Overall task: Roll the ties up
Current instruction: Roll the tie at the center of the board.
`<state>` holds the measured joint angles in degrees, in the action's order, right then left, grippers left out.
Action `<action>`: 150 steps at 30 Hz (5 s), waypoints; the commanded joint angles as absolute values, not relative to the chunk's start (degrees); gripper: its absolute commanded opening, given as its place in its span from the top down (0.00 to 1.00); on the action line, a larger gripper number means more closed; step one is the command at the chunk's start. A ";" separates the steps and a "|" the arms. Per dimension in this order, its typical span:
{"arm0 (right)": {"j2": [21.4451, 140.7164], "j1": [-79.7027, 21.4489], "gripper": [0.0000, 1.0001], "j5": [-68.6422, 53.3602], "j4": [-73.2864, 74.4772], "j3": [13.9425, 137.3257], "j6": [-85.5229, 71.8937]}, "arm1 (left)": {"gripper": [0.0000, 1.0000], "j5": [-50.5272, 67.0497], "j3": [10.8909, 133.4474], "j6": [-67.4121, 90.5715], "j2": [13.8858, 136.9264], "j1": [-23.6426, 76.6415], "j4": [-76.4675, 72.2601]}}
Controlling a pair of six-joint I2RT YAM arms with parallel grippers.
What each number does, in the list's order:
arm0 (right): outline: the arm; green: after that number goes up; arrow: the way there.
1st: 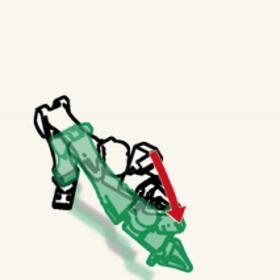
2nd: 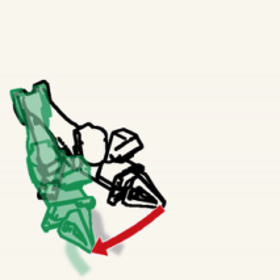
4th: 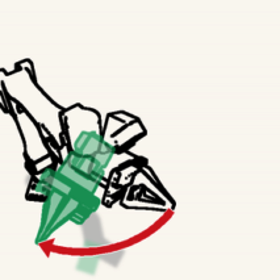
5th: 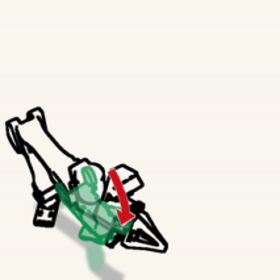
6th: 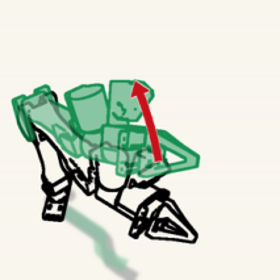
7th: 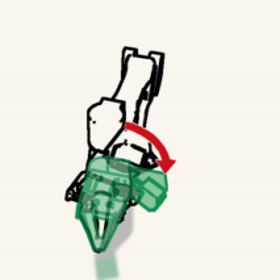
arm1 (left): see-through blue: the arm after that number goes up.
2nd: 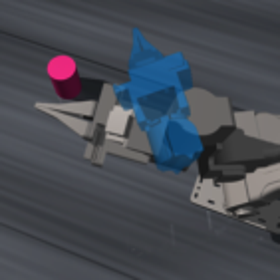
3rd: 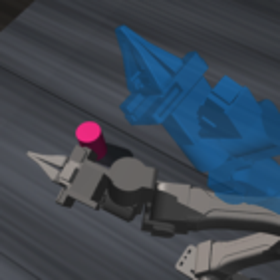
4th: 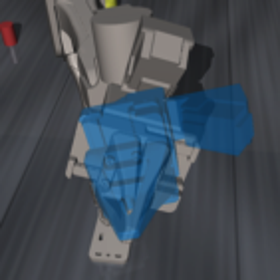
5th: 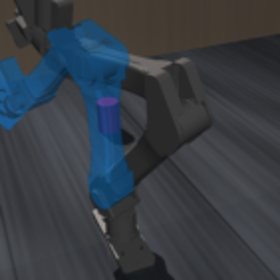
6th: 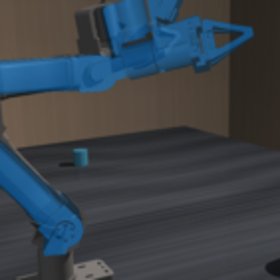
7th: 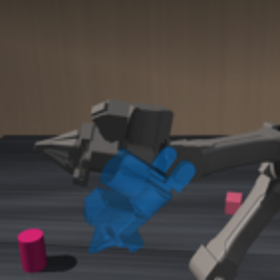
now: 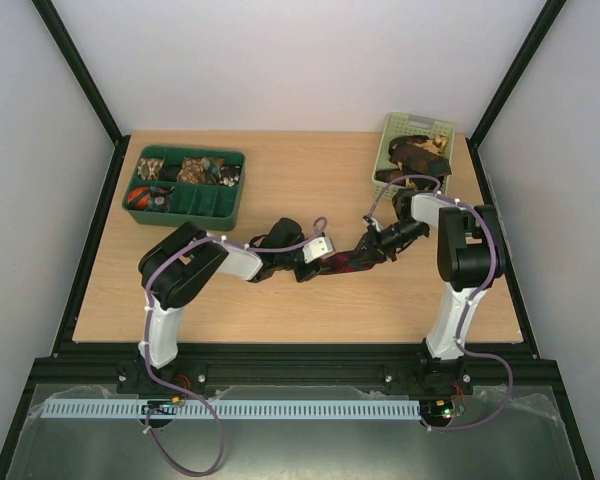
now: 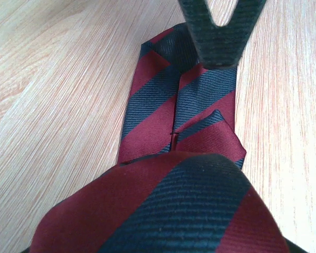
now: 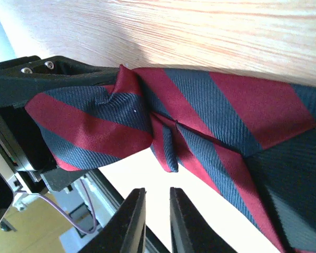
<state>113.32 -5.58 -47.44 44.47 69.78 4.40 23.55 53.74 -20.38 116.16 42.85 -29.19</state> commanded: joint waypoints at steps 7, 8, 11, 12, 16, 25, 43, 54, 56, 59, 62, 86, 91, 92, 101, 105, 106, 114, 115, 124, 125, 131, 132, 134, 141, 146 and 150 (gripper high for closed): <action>112.98 -10.36 0.94 -47.26 39.85 68.44 1.49 | 0.55 20.61 52.84 -19.18 121.49 42.01 -16.11; 113.53 -10.68 0.95 -46.46 39.54 68.50 1.71 | 0.55 20.57 52.83 -19.05 121.48 42.01 -16.09; 116.06 -11.02 0.97 -43.22 38.20 68.51 2.08 | 0.55 20.67 52.90 -18.70 121.51 42.01 -15.95; 116.84 -11.05 0.98 -41.78 37.86 68.55 2.07 | 0.55 20.66 53.02 -18.60 121.44 42.01 -15.94; 118.92 -11.01 0.99 -35.72 37.12 68.30 3.05 | 0.55 21.30 53.86 -17.51 121.39 41.46 -15.57; 121.78 -11.05 0.99 -29.73 36.75 68.43 0.88 | 0.50 28.35 53.71 -21.04 116.71 40.08 -19.80; 122.79 -11.06 0.99 -28.65 36.41 68.05 -0.79 | 0.50 30.92 56.52 -34.37 116.40 40.30 -11.98; 119.87 -10.92 0.91 -29.44 37.88 66.77 0.03 | 0.51 26.41 59.46 -31.81 121.17 40.25 -2.85; 117.22 -10.19 0.84 -32.62 38.10 66.88 1.12 | 0.52 25.54 59.73 -32.45 121.72 40.25 -1.50; 113.10 -8.57 0.64 -38.96 37.54 67.65 1.40 | 0.51 24.54 60.01 -33.22 122.41 40.25 -0.10; 110.88 -8.42 0.46 -44.06 38.74 70.10 1.85 | 0.51 24.16 60.10 -33.55 122.79 40.33 0.38; 116.65 -13.58 0.97 -44.23 37.49 71.20 -1.41 | 0.49 23.42 59.71 -33.57 123.46 41.22 -0.30; 116.77 -13.41 0.99 -42.28 37.56 69.94 -1.16 | 0.37 24.53 60.69 -33.11 123.19 40.99 -0.81; 116.85 -13.37 0.99 -41.70 37.67 69.77 -1.02 | 0.31 24.93 60.97 -32.71 122.99 40.88 -1.23; 118.01 -12.47 0.99 -36.58 38.69 68.65 0.11 | 0.01 28.96 63.55 -21.40 114.60 36.97 -10.90; 118.47 -12.09 0.99 -34.85 38.82 68.48 0.79 | 0.01 29.39 62.25 -17.75 108.12 36.24 -15.15; 118.43 -11.96 0.99 -34.48 38.84 68.35 0.97 | 0.01 28.95 62.03 -17.28 106.76 36.10 -15.43; 116.72 -11.78 0.99 -33.22 37.60 65.70 2.90 | 0.01 12.92 52.85 -4.09 95.76 34.26 -31.65; 116.44 -11.88 0.98 -32.95 37.25 65.25 3.27 | 0.01 15.67 54.45 -2.77 96.40 32.95 -29.14; 117.22 -12.83 0.99 -29.26 35.11 63.45 5.52 | 0.01 33.38 46.47 -19.40 97.03 33.01 -30.32; 117.39 -13.40 0.99 -28.64 34.90 63.49 5.88 | 0.01 34.79 45.14 -19.71 97.34 33.38 -30.84; 120.18 -15.62 0.99 -27.10 33.75 65.21 6.95 | 0.01 36.51 38.39 -16.51 101.47 36.65 -39.97; 120.92 -15.89 0.99 -26.92 33.94 65.93 7.09 | 0.01 35.71 38.34 -16.06 102.33 37.27 -41.20; 121.78 -16.15 0.99 -26.64 33.86 66.86 7.30 | 0.01 33.54 38.26 -14.66 104.42 38.44 -43.49; 123.14 -16.94 0.99 -25.53 33.98 68.29 8.68 | 0.04 31.67 40.67 -14.17 110.63 39.29 -47.54; 123.60 -17.32 0.99 -24.90 33.95 68.68 9.34 | 0.10 31.29 44.18 -14.07 114.90 40.56 -47.09; 124.01 -17.40 0.99 -24.79 33.79 69.04 9.88 | 0.20 30.15 45.81 -13.07 117.19 41.29 -47.08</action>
<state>117.80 -16.16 -43.40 34.89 71.22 7.90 30.48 43.90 -13.43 115.13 40.38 -44.21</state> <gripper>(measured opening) 0.037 0.846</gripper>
